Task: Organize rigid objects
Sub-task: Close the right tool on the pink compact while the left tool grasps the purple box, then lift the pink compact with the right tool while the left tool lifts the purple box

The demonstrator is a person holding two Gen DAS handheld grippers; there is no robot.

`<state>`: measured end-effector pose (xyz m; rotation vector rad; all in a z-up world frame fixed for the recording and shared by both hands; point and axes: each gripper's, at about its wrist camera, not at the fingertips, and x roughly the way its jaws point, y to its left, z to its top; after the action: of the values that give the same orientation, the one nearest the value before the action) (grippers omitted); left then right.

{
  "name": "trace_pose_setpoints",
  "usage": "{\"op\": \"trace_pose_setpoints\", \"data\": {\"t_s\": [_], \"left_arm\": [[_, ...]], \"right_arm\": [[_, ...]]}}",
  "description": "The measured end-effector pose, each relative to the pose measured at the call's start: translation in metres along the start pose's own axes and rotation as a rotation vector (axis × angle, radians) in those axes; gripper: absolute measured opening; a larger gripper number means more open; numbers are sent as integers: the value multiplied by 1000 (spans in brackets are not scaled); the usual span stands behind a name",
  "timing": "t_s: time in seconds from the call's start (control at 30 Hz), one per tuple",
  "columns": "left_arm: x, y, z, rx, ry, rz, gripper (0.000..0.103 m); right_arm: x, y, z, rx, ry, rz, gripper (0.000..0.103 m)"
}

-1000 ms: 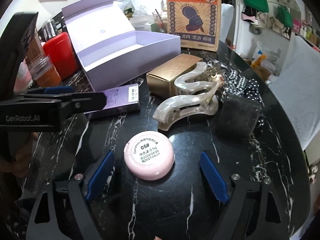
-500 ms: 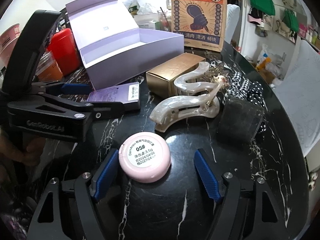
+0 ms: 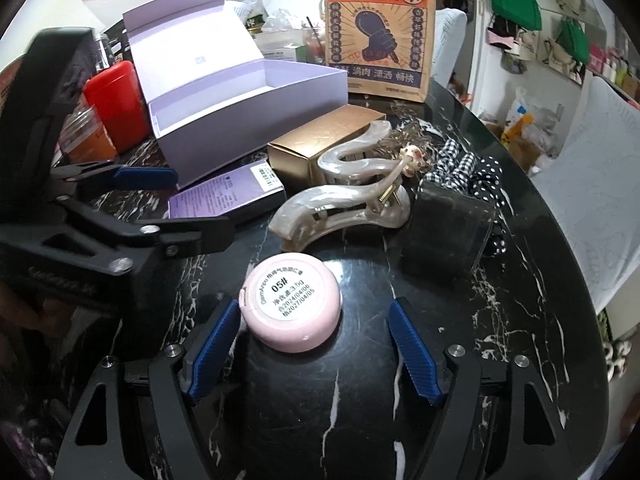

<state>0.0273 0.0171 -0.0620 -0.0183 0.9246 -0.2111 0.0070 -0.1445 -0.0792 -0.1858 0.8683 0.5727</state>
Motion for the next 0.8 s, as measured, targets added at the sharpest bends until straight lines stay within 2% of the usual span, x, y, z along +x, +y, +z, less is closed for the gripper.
{"op": "trace_pose_setpoints", "data": {"t_s": [0.07,0.2,0.27,0.3,0.37,0.47,0.8], "left_arm": [[8,3,3,-8,32,1,102],[16,7,4,-31,50,-6,96],[15,9,4,-42,40,-10,81],[15,9,4,-41,38,-3,79],[15,7,4,-35,31,7,66],[13,6,2,-32,22,0,53],[-9,-3,-25,-42,45,-11,52]], "right_arm": [[0,1,1,-2,-6,9,77],[3,2,3,-1,-5,18,66],[3,2,3,2,-8,33,60],[2,2,4,2,-8,38,58],[3,3,5,-2,-8,43,55],[3,5,5,-11,-10,49,51],[-6,6,-7,-31,-24,16,51]]}}
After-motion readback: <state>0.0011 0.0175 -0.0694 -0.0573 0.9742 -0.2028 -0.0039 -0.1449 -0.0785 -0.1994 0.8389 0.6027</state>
